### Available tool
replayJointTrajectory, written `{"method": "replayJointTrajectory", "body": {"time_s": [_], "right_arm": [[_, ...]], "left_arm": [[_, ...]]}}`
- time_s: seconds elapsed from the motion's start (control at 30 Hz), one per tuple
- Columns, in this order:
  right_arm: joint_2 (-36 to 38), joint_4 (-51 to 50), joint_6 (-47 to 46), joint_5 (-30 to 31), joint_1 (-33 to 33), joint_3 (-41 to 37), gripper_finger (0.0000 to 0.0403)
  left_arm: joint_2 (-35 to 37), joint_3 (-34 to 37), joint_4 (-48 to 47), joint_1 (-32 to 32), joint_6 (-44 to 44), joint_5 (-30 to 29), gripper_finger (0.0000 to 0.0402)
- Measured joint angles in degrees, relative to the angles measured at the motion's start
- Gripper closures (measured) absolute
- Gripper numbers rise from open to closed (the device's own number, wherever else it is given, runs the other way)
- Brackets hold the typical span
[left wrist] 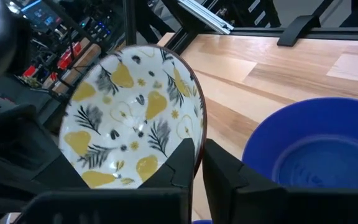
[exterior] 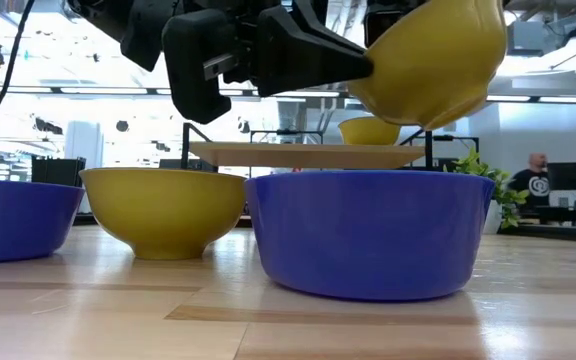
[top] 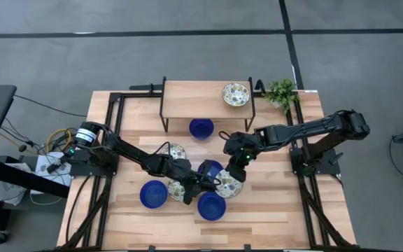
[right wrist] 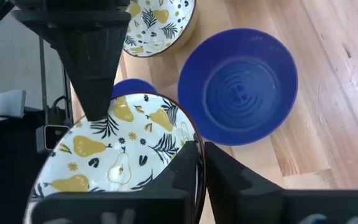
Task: Pick & Place Mini bowls
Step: Stack the white patterned bowl on the white patterned bowl on the shelf
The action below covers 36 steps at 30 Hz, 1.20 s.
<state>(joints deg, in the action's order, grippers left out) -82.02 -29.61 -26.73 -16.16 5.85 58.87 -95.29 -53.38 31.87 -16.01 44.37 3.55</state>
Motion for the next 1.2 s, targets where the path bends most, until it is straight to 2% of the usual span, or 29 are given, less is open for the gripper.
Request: {"method": "replayJointTrajectory", "body": {"time_s": [0.4,0.97,1.2], "right_arm": [[0.1,-0.5,1.1,-0.6,-0.3,0.1,0.0324],[0.3,-1.2,6.4,-1.1,-2.0,0.1,0.0321],[3.4,-1.3,8.4,-0.6,-2.9,0.1,0.0321]], "left_arm": [[-0.1,0.1,-0.3,0.0,-1.2,-0.1,0.0388],[-0.3,1.2,-2.1,0.2,-3.5,-1.1,0.0392],[-0.2,1.1,-2.3,0.0,-3.5,-0.7,0.0393]]}}
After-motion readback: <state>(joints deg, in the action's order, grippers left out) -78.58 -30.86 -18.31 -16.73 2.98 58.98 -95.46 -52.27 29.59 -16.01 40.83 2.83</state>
